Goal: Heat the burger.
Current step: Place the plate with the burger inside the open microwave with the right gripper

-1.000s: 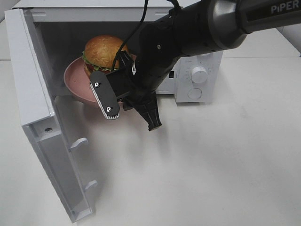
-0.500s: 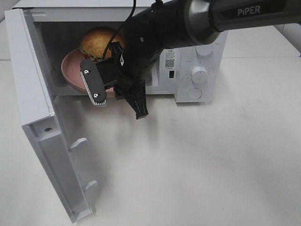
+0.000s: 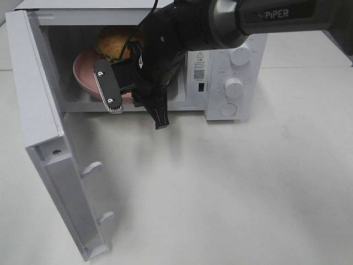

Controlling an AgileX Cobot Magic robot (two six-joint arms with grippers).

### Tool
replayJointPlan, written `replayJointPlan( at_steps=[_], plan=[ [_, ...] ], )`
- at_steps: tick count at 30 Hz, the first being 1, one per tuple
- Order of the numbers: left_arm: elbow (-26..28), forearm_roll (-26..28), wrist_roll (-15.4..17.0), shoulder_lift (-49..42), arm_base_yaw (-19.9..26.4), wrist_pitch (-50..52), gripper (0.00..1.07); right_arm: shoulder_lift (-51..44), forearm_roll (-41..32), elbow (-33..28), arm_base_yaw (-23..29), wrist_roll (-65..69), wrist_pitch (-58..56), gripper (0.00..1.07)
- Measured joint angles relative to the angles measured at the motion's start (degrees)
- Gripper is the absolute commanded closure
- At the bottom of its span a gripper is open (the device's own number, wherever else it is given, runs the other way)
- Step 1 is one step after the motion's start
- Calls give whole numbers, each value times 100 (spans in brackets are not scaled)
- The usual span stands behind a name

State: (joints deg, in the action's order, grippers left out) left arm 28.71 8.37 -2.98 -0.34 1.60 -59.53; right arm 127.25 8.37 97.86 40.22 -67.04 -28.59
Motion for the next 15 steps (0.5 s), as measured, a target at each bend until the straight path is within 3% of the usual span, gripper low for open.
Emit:
replayJointPlan(
  at_steps=[15],
  plan=[
    [0,0,0,0,0,0,4,464,92,602,-11,258,-46,107]
  ],
)
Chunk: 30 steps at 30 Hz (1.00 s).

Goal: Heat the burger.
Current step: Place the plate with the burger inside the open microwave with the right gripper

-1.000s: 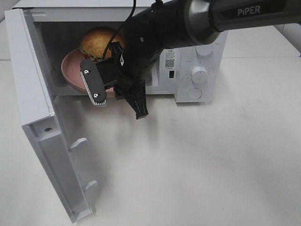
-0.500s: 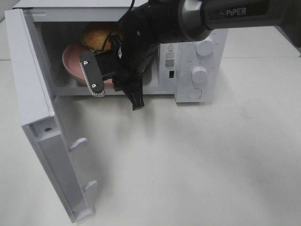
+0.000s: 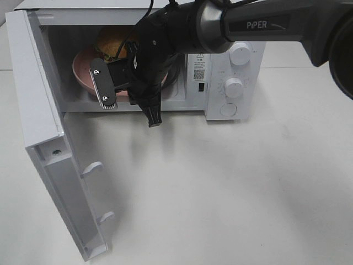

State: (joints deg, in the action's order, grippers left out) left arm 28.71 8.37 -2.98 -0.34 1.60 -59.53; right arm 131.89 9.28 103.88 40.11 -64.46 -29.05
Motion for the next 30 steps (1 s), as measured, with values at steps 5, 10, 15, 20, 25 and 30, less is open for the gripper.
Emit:
replayJointPlan(
  at_steps=[5,10,15,20,25,30],
  plan=[
    [0,0,0,0,0,0,4,69,11,80,-6,17,0,107],
    [0,-17,0,0,0,0,4,92,52,109,-40,17,17,107],
    [0,-17,0,0,0,0,4,149,63,229,-69,23,-29,107],
    [0,-17,0,0,0,0,4,281,63,458,-74,23,-17,107],
    [0,-23,0,0,0,0,4,372,63,642,-120,23,0,107],
    [0,-29,0,0,0,0,4,481,86,779,-143,29,6,107]
  ],
)
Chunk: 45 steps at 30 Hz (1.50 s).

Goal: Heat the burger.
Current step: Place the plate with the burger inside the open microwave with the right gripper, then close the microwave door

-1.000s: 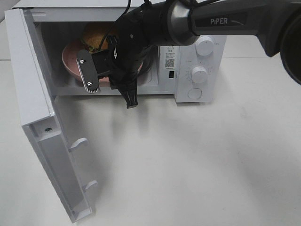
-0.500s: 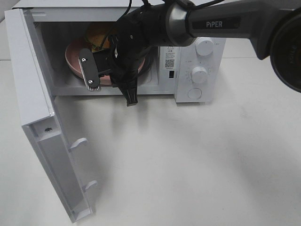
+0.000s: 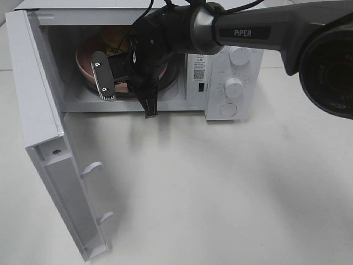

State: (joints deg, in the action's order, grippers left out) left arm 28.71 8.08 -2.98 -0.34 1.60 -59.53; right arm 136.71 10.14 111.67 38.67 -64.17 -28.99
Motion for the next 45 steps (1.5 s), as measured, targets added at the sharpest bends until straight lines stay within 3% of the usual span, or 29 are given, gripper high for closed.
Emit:
replayJointPlan(
  at_steps=[21,29,34,45],
  plan=[
    [0,-6,0,0,0,0,4,160,0,138,-63,218,120,101],
    [0,-6,0,0,0,0,4,160,11,143,-63,241,212,88],
    [0,-6,0,0,0,0,4,160,-40,166,-63,241,401,75],
    [0,-6,0,0,0,0,4,143,-132,166,-63,241,258,61]
  ],
)
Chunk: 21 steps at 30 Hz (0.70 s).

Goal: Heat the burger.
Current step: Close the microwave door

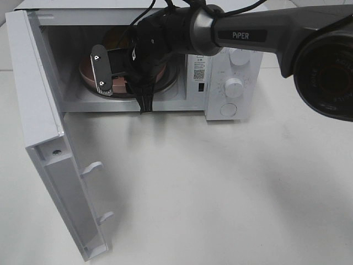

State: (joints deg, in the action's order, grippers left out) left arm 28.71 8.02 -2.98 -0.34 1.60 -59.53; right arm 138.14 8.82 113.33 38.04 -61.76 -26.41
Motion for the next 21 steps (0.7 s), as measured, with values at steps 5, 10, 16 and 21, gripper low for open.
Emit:
replayJointPlan(
  at_steps=[5,10,16,21],
  plan=[
    [0,0,0,0,0,0,4,-6,-6,0,0,57,-29,42],
    [0,0,0,0,0,0,4,-80,-6,0,0,149,-29,28],
    [0,0,0,0,0,0,4,-201,6,-132,0,172,115,27],
    [0,0,0,0,0,0,4,-424,46,-728,0,172,607,27]
  ],
)
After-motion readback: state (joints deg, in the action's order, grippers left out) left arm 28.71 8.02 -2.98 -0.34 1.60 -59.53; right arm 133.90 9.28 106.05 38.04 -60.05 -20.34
